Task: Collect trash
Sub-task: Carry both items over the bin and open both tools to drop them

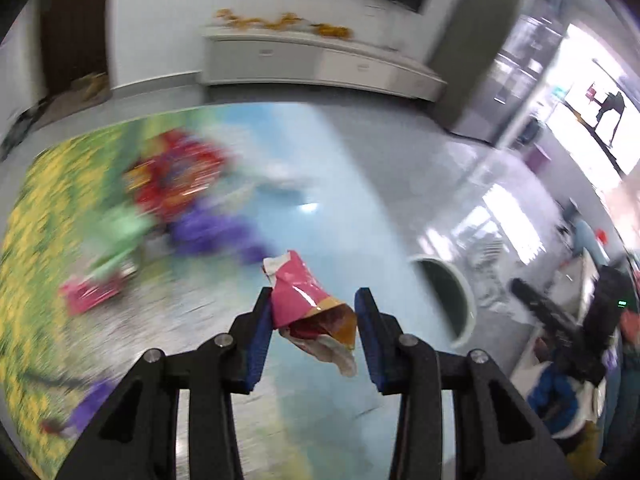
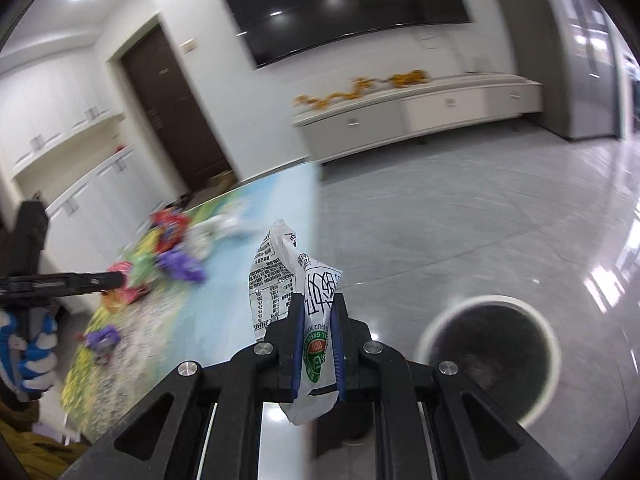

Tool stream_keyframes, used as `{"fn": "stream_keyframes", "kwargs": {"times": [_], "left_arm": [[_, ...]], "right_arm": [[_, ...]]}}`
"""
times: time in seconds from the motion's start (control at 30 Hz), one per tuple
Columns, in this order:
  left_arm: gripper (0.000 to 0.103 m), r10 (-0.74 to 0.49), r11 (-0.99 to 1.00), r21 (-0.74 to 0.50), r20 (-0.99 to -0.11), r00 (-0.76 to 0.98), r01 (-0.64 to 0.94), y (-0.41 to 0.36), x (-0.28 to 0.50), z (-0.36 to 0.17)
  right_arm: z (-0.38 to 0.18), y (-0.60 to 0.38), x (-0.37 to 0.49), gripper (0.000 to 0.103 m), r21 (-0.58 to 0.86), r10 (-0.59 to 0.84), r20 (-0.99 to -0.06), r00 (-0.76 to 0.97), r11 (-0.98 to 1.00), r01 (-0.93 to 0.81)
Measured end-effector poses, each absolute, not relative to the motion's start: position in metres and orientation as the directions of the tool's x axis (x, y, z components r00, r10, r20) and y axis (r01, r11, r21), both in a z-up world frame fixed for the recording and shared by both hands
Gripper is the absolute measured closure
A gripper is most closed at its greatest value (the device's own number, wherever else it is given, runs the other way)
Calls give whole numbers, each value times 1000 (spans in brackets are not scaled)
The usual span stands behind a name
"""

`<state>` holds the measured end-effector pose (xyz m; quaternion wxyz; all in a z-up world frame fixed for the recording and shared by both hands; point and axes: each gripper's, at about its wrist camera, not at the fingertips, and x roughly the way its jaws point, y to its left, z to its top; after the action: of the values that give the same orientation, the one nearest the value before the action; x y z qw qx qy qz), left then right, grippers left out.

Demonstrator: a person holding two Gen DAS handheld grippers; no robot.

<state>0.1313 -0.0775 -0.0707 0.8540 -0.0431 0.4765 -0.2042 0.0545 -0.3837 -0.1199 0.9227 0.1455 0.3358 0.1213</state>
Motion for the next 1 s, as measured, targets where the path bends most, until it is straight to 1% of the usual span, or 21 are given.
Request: {"fn": "stream_keyframes", "kwargs": {"times": [0.1, 0.23, 0.37, 0.43, 0.47, 0.5, 0.53, 0.57, 0.6, 0.67, 0.73, 0.83, 0.93, 1.0], "left_arm": [[65, -474, 857, -307, -782, 404, 413, -139, 142, -65], [65, -533, 788, -311, -777, 335, 531, -226, 151, -67], [63, -561, 736, -327, -784, 265, 593, -294, 162, -83], [62, -563, 729, -330, -788, 251, 600, -319, 169, -95], [62, -569, 726, -346, -788, 236, 594, -329, 173, -101], [57, -590, 711, -381, -780, 207, 591, -338, 179, -108], [45, -600, 702, -400, -777, 188, 589, -344, 184, -113], [40, -600, 703, -403, -778, 184, 586, -350, 189, -118], [36, -595, 708, -399, -782, 188, 582, -357, 191, -122], [36, -597, 701, -411, -786, 163, 583, -364, 198, -130], [36, -601, 697, -418, -784, 155, 582, -359, 199, -133], [36, -596, 702, -396, -781, 185, 592, -348, 196, -127], [36, -585, 716, -345, -770, 254, 607, -336, 182, -114], [36, -582, 730, -312, -750, 314, 608, -324, 169, -101]], "right_arm": [[-129, -419, 49, 91, 334, 234, -613, 755, 943, -21], [-152, -457, 47, 91, 319, 148, -659, 738, 943, 96], [-177, -487, 56, 91, 299, 84, -706, 703, 936, 188], [-187, -499, 61, 91, 287, 63, -723, 688, 933, 216], [-192, -504, 65, 88, 284, 55, -731, 680, 931, 229], [-197, -508, 67, 87, 279, 48, -738, 673, 930, 240], [-203, -513, 70, 87, 270, 35, -745, 666, 929, 254], [-210, -520, 73, 82, 265, 29, -754, 656, 928, 263], [-215, -524, 75, 72, 261, 24, -760, 650, 927, 271], [-226, -529, 80, 57, 242, 7, -781, 624, 925, 293], [-231, -532, 79, 57, 234, 1, -793, 610, 924, 303], [-227, -531, 69, 55, 242, 8, -791, 612, 923, 300], [-218, -529, 62, 49, 250, 8, -781, 624, 920, 301], [-206, -526, 58, 39, 258, 3, -765, 644, 918, 302]]}}
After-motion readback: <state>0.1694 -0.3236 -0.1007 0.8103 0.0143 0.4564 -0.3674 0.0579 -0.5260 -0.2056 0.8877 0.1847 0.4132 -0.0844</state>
